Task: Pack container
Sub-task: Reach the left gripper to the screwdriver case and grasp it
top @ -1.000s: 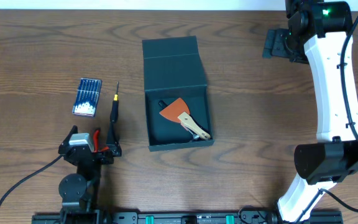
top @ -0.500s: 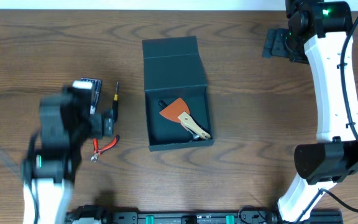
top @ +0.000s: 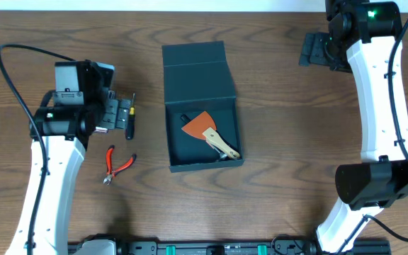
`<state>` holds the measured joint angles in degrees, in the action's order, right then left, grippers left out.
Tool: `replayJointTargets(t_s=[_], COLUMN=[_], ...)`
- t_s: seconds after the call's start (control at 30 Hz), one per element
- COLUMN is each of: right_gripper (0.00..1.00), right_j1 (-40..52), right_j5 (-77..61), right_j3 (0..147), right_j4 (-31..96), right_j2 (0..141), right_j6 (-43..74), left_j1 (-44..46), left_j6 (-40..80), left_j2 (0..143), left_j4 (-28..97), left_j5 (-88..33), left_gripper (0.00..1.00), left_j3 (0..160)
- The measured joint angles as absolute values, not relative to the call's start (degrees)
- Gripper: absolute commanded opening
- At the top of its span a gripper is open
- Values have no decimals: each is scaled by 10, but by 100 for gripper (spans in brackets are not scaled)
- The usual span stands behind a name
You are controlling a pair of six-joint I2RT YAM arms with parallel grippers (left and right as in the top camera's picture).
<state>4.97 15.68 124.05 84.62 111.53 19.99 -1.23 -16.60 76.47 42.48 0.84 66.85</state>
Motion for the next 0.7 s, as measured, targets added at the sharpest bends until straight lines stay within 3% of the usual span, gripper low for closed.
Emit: replayJointTargets(t_s=[0.27,0.7], right_gripper=[99,99], right_j1=[50,50], right_j5=[157,157], right_j3=[1240,1240], right_j4=[846,846], right_j2=[1115,1115], right_j6=[200,200], left_j1=[-64,-75], left_j6=[-170,-194], left_j2=[851,1007], left_j4=[422,381], left_j5=[31,12], left_gripper=[98,98], left_j3=[682,691])
